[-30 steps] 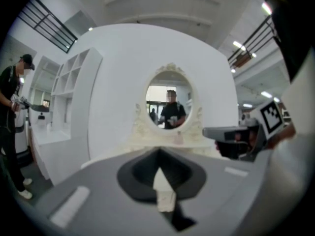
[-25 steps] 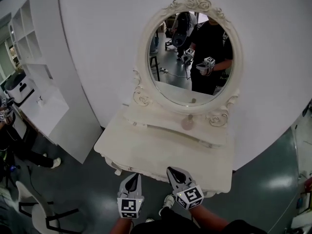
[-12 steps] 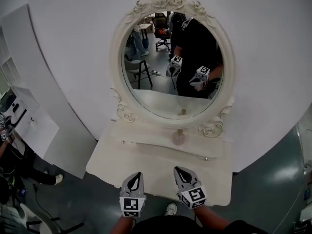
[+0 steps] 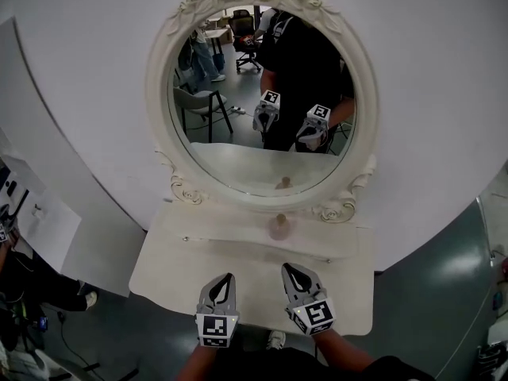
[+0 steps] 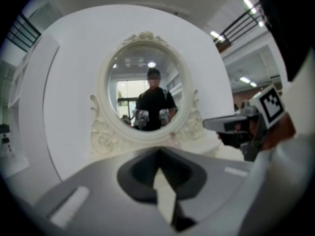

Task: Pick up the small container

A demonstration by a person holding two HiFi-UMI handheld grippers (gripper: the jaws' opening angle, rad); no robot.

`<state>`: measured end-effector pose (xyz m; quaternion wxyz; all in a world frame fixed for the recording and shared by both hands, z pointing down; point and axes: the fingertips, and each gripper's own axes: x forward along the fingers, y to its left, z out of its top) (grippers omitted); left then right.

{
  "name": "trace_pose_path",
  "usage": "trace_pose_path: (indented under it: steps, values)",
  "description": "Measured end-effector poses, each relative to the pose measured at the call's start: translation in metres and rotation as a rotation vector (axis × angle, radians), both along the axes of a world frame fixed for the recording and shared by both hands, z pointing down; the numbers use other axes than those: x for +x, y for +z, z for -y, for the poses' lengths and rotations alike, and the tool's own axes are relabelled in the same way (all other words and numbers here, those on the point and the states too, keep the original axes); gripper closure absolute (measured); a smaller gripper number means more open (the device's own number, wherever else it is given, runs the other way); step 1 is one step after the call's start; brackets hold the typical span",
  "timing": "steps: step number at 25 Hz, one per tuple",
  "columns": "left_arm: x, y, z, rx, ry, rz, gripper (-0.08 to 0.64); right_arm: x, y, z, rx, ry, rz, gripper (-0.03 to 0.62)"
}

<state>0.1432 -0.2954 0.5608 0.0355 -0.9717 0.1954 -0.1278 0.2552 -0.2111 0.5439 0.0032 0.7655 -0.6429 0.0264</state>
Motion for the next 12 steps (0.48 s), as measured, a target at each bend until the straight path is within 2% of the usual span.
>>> trace_pose_path:
  steps: [8,12]
  values:
    - [0.038,0.000,0.027,-0.025,0.119,-0.020,0.552,0.025,-0.009,0.019,-0.003,0.112,-0.019,0.586]
    - [0.053,0.000,0.040,-0.033,0.179,-0.034,0.552,0.037,-0.011,0.026,-0.006,0.176,0.001,0.586]
